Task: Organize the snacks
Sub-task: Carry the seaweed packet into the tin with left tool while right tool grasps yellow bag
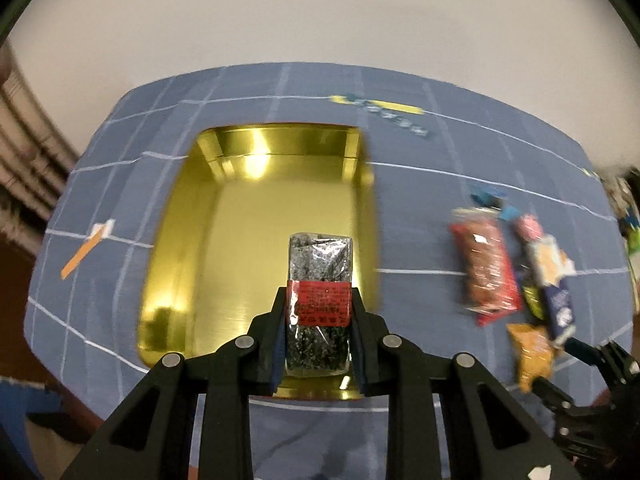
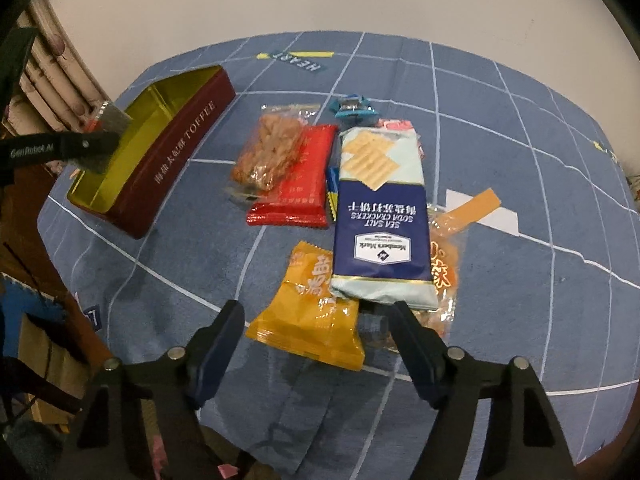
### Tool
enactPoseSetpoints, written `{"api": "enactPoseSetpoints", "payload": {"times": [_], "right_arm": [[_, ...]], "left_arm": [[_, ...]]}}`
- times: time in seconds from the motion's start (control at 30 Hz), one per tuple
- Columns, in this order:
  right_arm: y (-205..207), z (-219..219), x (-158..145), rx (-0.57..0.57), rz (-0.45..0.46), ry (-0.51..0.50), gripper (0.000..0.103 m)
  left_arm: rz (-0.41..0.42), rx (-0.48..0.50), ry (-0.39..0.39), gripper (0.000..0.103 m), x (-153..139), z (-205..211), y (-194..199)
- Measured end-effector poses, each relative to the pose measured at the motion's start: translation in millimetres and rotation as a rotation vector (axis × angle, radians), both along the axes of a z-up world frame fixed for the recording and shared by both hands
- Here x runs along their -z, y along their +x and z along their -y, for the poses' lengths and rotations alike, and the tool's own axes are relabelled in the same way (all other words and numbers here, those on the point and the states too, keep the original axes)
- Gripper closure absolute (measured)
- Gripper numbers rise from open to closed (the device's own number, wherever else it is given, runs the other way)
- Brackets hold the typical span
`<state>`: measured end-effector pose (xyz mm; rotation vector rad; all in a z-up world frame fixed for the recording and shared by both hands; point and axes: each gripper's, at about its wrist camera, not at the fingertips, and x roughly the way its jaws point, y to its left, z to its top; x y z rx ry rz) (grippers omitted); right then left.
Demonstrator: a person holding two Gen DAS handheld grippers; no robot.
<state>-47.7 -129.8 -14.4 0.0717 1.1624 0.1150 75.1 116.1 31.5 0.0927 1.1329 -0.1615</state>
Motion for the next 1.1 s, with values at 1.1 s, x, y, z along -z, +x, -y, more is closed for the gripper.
{"api": "enactPoseSetpoints", "payload": {"times": [1.1], "right_arm": [[28.0,-12.6,28.1,0.070,-0.115,-0.029,0.050]], "left_arm": [[-0.155,-0.101,0.089,0.080,65.6,-62.2,18.0]]}}
